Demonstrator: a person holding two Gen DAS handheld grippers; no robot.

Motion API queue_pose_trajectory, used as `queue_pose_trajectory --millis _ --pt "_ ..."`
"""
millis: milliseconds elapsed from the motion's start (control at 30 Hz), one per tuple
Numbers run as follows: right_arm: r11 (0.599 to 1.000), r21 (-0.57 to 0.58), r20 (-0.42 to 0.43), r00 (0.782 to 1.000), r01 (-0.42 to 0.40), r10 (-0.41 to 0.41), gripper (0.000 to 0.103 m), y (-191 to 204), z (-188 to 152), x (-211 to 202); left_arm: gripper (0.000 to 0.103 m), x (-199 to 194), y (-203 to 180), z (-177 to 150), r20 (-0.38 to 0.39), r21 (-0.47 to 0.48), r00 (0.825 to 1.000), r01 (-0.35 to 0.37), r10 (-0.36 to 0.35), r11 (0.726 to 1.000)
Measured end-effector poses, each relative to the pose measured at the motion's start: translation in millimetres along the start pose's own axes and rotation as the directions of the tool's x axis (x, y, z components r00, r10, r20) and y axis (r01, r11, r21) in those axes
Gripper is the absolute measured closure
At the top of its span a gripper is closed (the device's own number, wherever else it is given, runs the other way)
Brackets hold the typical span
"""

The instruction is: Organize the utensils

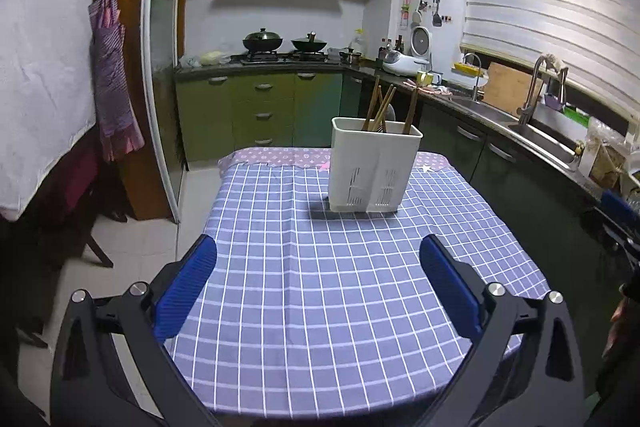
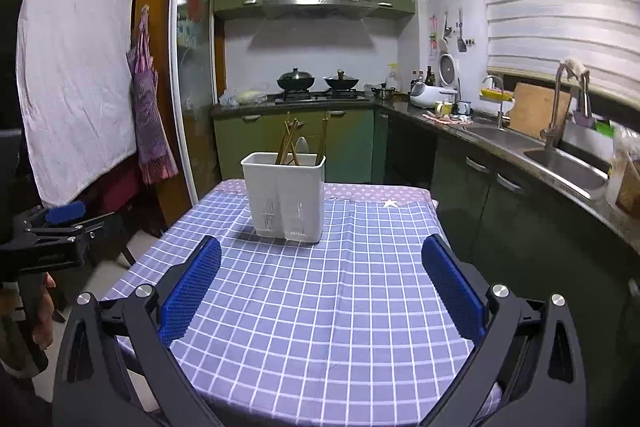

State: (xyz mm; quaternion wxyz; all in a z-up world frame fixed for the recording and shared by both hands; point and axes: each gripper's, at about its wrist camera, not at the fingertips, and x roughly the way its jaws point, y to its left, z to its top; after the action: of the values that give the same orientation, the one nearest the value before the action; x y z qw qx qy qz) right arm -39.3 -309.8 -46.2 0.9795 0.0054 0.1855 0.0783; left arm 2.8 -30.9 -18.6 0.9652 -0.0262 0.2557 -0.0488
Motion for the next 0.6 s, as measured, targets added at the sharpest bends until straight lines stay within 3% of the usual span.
queue_pose_trajectory --millis 300,600 --pt "0.999 0.046 0.039 0.999 -0.006 0.004 0.004 -5 -1 -18 0.006 -21 11 3 0.055 -0.020 0.998 -0.043 0.044 0.999" --pt "0.999 0.032 0.025 1.000 -0.001 0.000 0.004 2 2 -11 0.006 -16 7 4 0.031 -0.017 0.999 -0.008 0.008 1.000"
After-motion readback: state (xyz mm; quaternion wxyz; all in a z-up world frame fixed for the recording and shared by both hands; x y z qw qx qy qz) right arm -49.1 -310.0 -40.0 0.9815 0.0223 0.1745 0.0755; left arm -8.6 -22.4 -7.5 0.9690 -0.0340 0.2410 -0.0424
